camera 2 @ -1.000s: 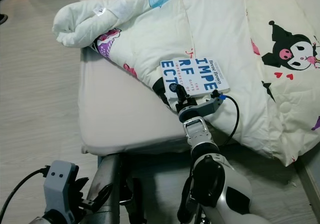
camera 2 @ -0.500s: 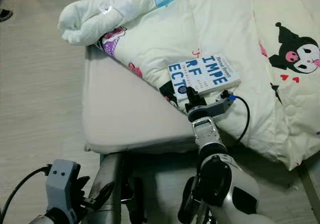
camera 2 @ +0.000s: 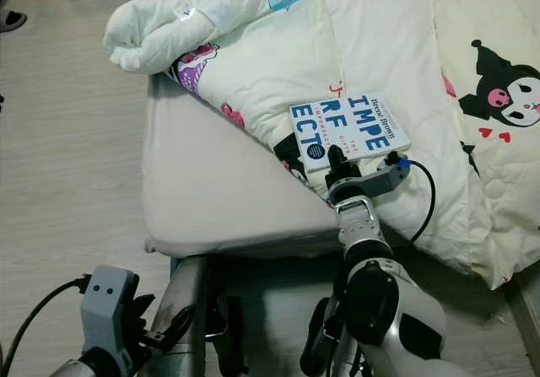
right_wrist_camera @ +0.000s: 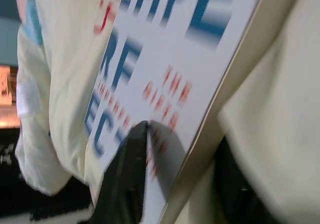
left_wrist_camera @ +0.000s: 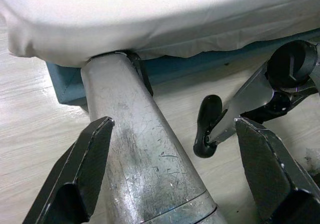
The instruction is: Clean up the room
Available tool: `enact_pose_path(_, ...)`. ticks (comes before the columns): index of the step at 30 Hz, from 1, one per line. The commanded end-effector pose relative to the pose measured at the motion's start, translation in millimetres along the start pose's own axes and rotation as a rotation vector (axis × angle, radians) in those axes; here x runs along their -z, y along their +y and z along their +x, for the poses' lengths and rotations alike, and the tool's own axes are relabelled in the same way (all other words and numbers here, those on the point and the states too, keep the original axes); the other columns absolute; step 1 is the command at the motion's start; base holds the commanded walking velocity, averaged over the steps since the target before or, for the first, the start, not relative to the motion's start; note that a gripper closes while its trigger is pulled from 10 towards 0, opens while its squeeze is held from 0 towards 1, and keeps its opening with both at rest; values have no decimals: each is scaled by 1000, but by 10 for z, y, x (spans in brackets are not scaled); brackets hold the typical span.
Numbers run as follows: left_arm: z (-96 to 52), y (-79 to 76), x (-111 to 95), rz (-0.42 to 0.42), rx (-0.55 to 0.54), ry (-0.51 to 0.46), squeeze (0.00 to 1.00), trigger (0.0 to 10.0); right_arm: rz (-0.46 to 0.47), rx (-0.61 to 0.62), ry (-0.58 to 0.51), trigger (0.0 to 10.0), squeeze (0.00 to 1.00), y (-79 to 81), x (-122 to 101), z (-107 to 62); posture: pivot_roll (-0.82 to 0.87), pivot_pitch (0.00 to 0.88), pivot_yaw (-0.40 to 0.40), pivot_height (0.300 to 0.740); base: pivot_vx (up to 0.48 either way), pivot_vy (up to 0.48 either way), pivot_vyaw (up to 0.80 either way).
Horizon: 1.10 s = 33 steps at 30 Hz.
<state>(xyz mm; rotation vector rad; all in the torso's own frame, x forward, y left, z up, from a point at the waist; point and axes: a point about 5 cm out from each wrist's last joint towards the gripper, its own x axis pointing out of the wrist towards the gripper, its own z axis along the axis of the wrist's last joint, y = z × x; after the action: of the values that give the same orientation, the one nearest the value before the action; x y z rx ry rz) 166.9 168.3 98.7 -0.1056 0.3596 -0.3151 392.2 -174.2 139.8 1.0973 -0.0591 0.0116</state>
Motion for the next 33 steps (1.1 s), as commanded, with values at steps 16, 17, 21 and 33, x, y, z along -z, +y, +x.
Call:
enact_pose_path(16,-49,-26,115,-35,0,54,0,10000,75,5,-92,0,0,-12,-213,20,315,473,47,570,0,0,0)
enact_pose_path(17,-42,-24,119,-35,2,55,0,10000,78,-2,-96,0,0,-1,-225,25,313,470,46,570,0,0,0)
enact_pose_path(21,-26,-21,125,-36,3,56,0,10000,83,-14,-103,0,0,24,-241,36,307,463,45,570,0,0,0)
enact_pose_path(33,243,23,113,-47,6,11,0,10000,95,-214,-62,0,0,335,-143,113,226,366,-3,570,0,0,0)
